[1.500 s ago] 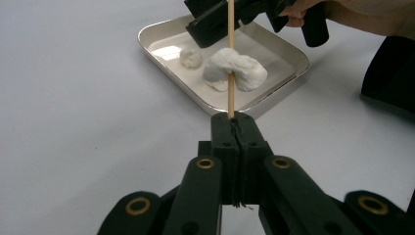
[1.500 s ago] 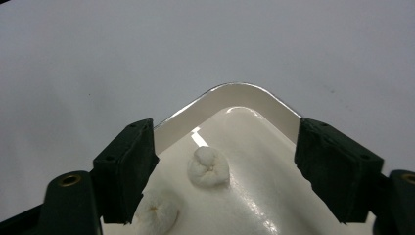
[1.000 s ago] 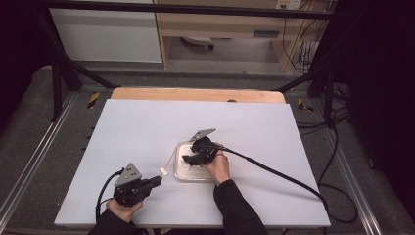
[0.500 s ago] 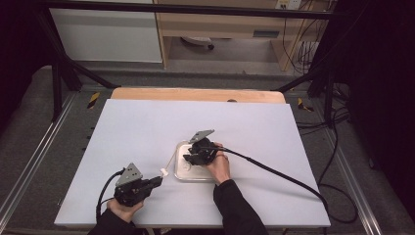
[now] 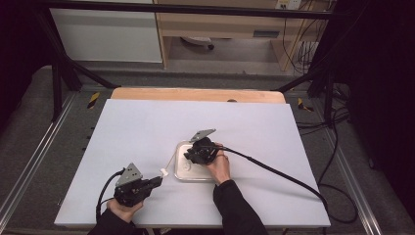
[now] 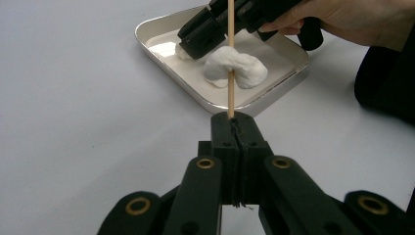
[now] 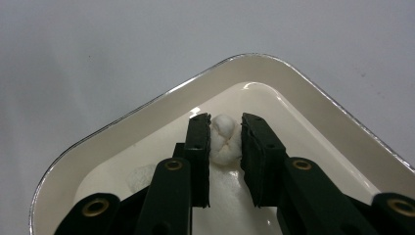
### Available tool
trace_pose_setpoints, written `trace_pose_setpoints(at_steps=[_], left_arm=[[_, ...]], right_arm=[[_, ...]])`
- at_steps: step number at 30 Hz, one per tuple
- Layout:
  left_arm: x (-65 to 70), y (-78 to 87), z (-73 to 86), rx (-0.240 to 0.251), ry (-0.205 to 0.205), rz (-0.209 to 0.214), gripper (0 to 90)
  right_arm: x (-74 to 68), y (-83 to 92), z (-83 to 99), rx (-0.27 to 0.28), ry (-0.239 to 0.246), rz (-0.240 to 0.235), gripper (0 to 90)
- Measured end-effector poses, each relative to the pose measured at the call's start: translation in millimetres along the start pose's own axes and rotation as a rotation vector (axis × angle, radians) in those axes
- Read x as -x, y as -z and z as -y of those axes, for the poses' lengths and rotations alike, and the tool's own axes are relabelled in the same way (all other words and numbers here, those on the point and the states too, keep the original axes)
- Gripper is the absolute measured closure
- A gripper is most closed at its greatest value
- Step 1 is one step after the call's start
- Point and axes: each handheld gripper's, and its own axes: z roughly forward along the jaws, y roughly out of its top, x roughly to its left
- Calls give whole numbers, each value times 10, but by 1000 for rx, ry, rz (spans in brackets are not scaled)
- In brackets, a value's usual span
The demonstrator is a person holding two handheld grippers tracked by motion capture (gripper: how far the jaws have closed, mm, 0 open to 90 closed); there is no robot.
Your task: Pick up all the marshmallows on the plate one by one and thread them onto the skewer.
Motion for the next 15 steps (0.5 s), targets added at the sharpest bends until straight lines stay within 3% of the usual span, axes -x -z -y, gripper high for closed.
trace_pose_setpoints(at_steps=[15], left_arm=[[12, -6, 2, 0, -2, 3, 884]], right_arm=[[-27, 338, -65, 55, -8, -36, 766]])
